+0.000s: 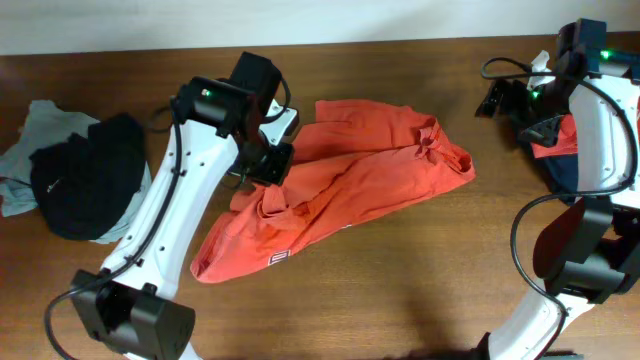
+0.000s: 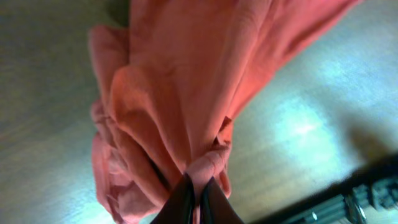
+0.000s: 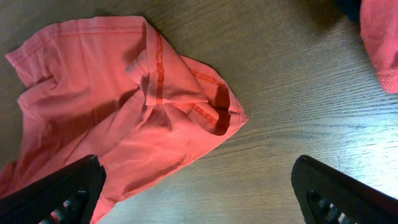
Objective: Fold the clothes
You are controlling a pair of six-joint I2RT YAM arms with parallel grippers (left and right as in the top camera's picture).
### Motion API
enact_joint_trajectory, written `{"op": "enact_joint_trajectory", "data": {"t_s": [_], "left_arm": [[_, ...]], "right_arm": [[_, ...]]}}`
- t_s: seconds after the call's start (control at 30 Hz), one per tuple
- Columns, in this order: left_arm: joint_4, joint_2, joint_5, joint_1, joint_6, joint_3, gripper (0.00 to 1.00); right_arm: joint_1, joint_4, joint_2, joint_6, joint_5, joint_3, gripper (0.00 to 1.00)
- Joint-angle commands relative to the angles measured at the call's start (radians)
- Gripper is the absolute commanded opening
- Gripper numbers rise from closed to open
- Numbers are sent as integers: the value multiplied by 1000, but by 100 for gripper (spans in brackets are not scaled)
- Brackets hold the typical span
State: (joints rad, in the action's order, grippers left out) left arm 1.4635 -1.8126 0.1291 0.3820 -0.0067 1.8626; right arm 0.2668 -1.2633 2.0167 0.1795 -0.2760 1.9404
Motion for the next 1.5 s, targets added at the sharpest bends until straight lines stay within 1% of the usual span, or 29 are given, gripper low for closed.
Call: {"op": "enact_joint_trajectory", "data": {"t_s": [0.0, 0.03, 0.07, 0.1, 0.13, 0.17, 0.2, 0.23, 0.27, 0.3, 0.33, 0.37, 0.4, 0.5, 0.67, 0.73, 0.83, 0.9, 1.03, 1.3, 1.33, 1.4, 1.47], "left_arm": [[-43, -1, -84, -5, -55, 2, 14], [-66, -1, -89, -5, -58, 2, 23], [-72, -1, -89, -5, -69, 2, 35], [-72, -1, -89, -5, -77, 2, 43], [-68, -1, -89, -5, -83, 2, 45], [-61, -1, -89, -5, -85, 2, 45], [-48, -1, -89, -5, -88, 2, 38], [-33, -1, -89, -5, -88, 2, 24], [-18, -1, -89, -5, -88, 2, 13], [-5, -1, -89, -5, -93, 2, 7], [10, -1, -86, -4, -96, 2, 7], [22, -3, -85, -3, -95, 1, 7], [24, -3, -86, 0, -94, -10, 14], [-33, -5, -87, 0, -94, -59, 24], [-236, -5, -85, 0, -95, -216, 36], [-346, -5, -91, 0, -95, -297, 42], [-470, -5, -101, 0, -94, -384, 44], [-542, -5, -101, 0, -95, -430, 47], [-626, -5, -100, 0, -95, -477, 47], [-690, -13, -100, 1, -94, -488, 46], [-694, -17, -100, 2, -94, -488, 42], [-697, -26, -100, 2, -94, -488, 39], [-696, -39, -100, 2, -94, -488, 38]], "right_arm": [[2, -1, -4, -12, -13, 16, 99], [2, -5, -4, -19, -13, 16, 99], [2, -7, -4, -24, -13, 16, 99], [2, -9, -4, -27, -13, 16, 99], [2, -9, -4, -34, -13, 16, 99], [2, -9, -4, -34, -13, 16, 99], [2, -8, -4, -34, -13, 16, 99], [2, -8, -4, -34, -13, 16, 99], [2, -6, -4, -34, -13, 16, 99], [2, -5, -4, -34, -13, 16, 99], [2, -5, -4, -34, -13, 16, 99], [2, -5, -4, -34, -13, 16, 99], [2, -5, -4, -34, -13, 16, 99], [2, -5, -4, -34, -13, 16, 99], [2, -5, -4, -34, -13, 16, 99], [2, -5, -4, -34, -13, 16, 99], [2, -5, -4, -34, -13, 16, 99], [2, -5, -4, -34, -13, 16, 99], [2, -5, -4, -34, -13, 16, 99], [2, -5, -4, -34, -13, 16, 99], [2, -5, -4, -34, -13, 16, 99], [2, -5, -4, -34, -13, 16, 99], [2, -5, -4, -34, -13, 16, 99]]}}
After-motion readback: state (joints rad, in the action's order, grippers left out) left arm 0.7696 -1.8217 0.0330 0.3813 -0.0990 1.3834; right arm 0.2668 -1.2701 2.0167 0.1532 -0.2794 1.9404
